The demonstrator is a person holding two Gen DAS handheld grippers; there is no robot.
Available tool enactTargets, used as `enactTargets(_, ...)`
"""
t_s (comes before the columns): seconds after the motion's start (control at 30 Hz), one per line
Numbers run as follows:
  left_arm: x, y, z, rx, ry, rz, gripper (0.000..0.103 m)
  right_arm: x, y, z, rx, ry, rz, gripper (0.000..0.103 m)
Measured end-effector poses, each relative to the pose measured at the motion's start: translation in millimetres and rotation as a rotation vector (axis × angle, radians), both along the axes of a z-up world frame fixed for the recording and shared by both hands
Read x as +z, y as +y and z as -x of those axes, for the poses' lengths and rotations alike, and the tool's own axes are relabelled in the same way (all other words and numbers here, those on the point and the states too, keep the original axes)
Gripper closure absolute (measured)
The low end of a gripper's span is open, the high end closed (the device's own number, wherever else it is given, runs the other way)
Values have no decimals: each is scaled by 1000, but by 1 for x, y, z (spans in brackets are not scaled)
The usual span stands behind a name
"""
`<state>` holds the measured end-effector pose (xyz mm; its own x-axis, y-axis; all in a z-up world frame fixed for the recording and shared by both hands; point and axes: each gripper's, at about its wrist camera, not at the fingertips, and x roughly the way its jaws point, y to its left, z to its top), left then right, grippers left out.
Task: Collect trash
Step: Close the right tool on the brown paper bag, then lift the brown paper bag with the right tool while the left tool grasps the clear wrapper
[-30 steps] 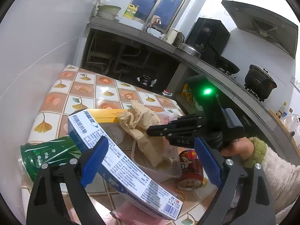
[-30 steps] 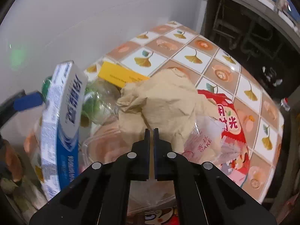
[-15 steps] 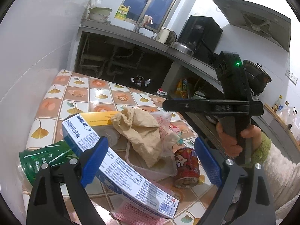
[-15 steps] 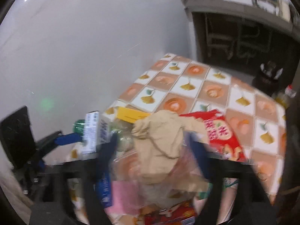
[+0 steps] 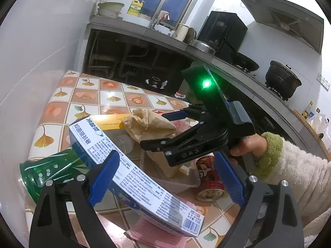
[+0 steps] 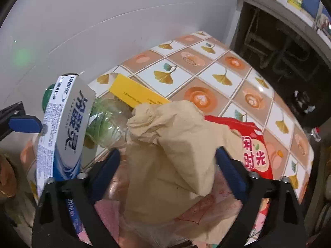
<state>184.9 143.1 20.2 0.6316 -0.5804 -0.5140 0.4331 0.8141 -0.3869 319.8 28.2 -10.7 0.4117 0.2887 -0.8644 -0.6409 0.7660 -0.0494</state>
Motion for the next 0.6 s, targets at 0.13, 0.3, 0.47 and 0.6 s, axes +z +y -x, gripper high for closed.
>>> enactTargets(0.13,-3,2,-1,3,8,2,12,0,-5,-3,-33,17,0,72)
enactTargets(0.3,-3,2,1,4,3,2,12,14,-23,-4,-85,32,-107,100)
enactTargets(0.47,-1,-3,4,-16,-9,-11,12,40,-49,-1,-139,31,-287,100)
enactTargets(0.6,1,-8,3,-37,-11,-18,12,61,-78,-1,-178,68,-503,100)
